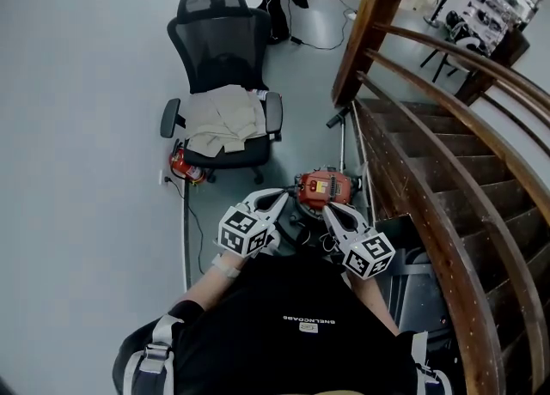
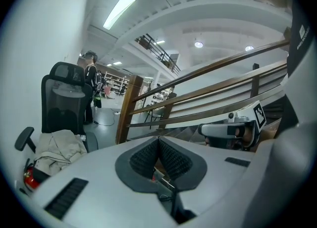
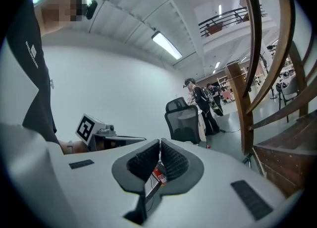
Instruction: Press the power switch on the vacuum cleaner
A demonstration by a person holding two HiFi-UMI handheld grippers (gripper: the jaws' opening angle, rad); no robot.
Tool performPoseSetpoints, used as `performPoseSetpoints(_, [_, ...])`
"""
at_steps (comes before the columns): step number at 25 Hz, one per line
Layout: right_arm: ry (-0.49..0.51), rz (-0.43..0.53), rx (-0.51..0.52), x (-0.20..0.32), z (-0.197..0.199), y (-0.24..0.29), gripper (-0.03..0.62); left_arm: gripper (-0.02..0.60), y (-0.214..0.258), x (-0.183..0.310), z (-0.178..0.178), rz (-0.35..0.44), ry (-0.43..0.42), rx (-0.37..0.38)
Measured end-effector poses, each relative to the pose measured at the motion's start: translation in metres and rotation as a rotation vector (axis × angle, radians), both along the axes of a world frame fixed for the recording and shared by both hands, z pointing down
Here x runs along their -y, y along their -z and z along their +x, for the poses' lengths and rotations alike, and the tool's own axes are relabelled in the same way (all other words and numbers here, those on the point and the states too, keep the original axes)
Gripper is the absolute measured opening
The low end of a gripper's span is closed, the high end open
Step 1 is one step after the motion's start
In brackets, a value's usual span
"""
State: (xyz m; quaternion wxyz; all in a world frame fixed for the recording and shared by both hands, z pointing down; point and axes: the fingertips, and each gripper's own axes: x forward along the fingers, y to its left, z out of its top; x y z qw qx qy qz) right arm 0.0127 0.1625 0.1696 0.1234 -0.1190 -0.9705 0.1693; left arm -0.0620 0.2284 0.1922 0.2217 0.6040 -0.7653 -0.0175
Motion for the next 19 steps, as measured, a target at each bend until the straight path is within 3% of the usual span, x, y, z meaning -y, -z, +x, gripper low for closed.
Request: performPoseSetpoints(19, [-0.005,-0.013,-0.019,-0.004,0.008,-0.005,0.029,0.015,-0.015,0.000,0.009,-0.023,-0.027,-0.023])
